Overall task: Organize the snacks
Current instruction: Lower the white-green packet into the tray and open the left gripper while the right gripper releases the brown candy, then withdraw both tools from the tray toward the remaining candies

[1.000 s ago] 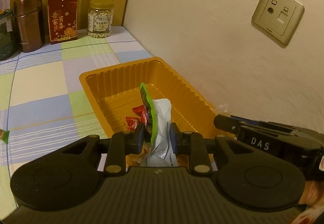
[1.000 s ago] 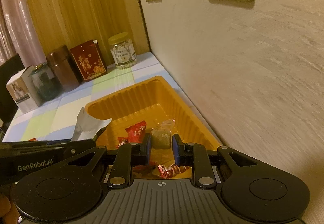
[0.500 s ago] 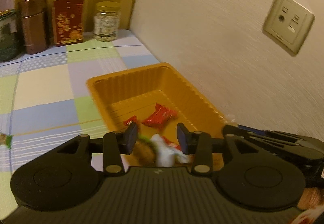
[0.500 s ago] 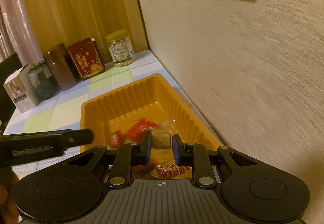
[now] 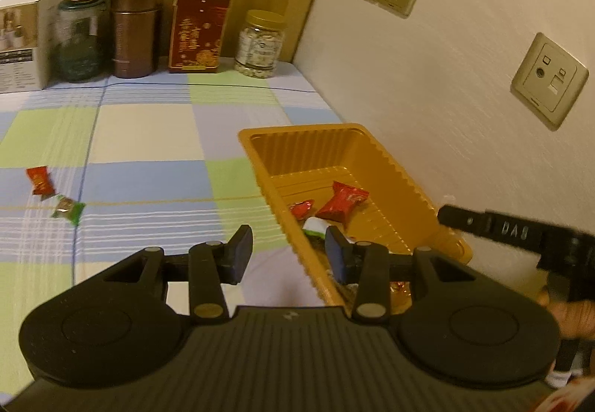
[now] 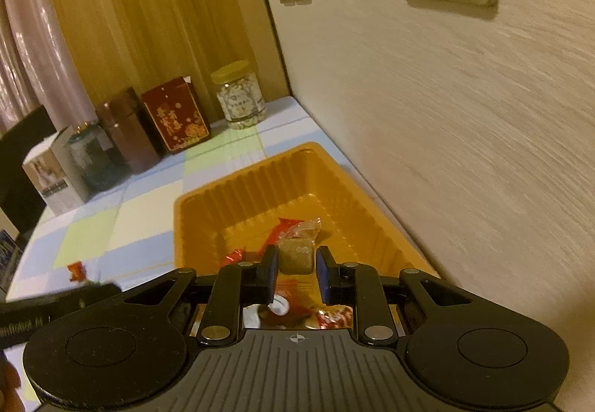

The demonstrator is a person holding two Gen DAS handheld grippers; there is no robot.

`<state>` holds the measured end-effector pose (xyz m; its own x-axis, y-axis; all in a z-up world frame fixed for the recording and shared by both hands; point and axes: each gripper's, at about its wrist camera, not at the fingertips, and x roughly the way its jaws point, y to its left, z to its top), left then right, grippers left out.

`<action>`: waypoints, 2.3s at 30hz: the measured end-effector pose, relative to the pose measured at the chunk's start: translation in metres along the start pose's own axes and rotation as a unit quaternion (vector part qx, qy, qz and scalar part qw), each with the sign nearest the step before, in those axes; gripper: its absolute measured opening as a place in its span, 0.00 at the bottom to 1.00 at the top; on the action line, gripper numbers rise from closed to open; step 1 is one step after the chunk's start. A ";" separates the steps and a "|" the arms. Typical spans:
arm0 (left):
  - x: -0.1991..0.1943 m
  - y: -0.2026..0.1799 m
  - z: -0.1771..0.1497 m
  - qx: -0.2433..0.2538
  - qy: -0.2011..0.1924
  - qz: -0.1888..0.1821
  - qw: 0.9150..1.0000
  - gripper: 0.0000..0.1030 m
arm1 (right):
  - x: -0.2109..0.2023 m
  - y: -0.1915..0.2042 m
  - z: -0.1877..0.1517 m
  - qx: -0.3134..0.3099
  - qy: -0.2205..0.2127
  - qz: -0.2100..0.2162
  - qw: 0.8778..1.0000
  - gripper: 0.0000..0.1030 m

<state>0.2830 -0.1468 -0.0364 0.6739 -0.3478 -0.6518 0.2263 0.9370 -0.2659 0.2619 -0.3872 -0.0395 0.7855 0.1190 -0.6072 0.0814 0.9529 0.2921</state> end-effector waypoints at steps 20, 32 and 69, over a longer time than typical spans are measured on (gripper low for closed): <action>-0.085 0.033 -0.049 -0.009 -0.005 0.037 0.999 0.57 | -0.065 0.027 -0.030 0.038 -0.014 0.016 0.999 0.60; -0.146 0.078 -0.072 -0.008 -0.015 0.101 0.995 0.62 | -0.099 0.091 -0.071 0.009 -0.001 0.045 0.999 0.60; -0.134 0.194 -0.050 -0.040 -0.026 0.139 0.989 0.64 | 0.005 0.219 -0.099 -0.196 0.049 0.127 0.971 0.60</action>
<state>0.2011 0.0801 -0.0364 0.7380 -0.0737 -0.6707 -0.0269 0.9900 -0.1385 0.2224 -0.1501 -0.0518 0.6855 0.3716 -0.6261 -0.3615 0.9202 0.1504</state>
